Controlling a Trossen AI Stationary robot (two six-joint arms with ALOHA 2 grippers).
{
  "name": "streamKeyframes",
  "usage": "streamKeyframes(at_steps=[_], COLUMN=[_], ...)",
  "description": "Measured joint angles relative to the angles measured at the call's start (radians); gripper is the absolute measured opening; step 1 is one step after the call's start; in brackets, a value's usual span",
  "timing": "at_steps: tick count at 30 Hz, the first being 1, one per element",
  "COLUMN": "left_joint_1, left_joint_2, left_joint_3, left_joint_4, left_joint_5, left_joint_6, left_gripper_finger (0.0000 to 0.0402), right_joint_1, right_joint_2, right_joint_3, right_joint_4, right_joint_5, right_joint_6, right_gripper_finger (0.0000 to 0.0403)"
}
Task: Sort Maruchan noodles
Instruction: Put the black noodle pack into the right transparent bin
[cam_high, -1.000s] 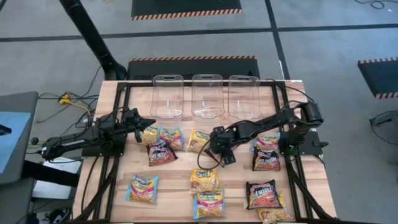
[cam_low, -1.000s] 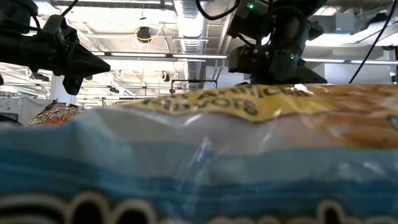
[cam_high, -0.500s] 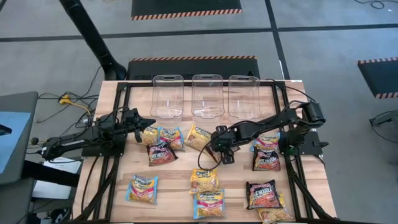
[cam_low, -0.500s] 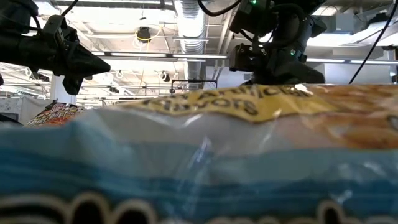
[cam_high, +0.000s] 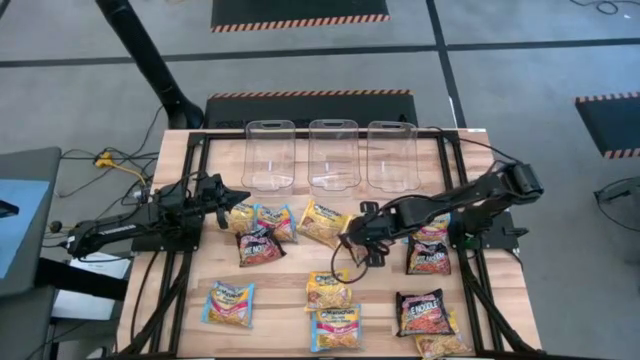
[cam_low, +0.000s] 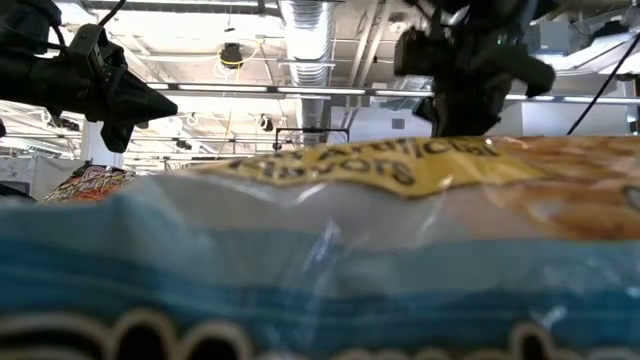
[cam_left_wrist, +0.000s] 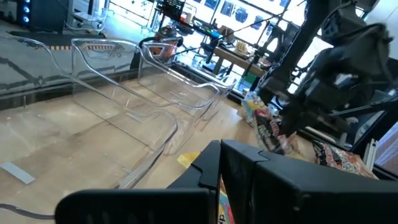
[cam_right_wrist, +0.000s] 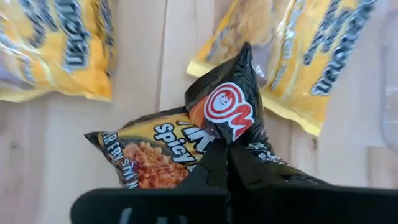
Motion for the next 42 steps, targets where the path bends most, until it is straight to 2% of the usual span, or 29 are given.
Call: streamKeyframes(at_steps=[5, 10, 16, 21, 32, 42], left_joint_1=[0.000, 0.000, 0.000, 0.000, 0.000, 0.000], left_joint_2=[0.000, 0.000, 0.000, 0.000, 0.000, 0.000], left_joint_3=[0.000, 0.000, 0.000, 0.000, 0.000, 0.000], left_joint_4=[0.000, 0.000, 0.001, 0.001, 0.001, 0.002], left_joint_5=[0.000, 0.000, -0.002, -0.002, -0.002, -0.007], left_joint_6=[0.000, -0.001, -0.001, -0.002, -0.004, -0.004], left_gripper_finger=[0.0000, 0.0000, 0.0000, 0.0000, 0.0000, 0.0000], right_joint_1=[0.046, 0.080, 0.055, 0.005, -0.173, -0.445], right_joint_2=[-0.073, -0.120, -0.139, -0.140, -0.210, -0.297], right_joint_3=[0.003, 0.072, 0.189, 0.254, 0.270, 0.233], right_joint_4=[-0.015, -0.103, -0.222, -0.276, -0.288, -0.243], right_joint_5=[0.111, 0.301, 0.524, 0.645, 0.760, 0.743], right_joint_6=[0.066, 0.094, 0.070, -0.004, -0.123, -0.318], right_gripper_finger=[0.0004, 0.0004, 0.0004, 0.0004, 0.0004, 0.0004])
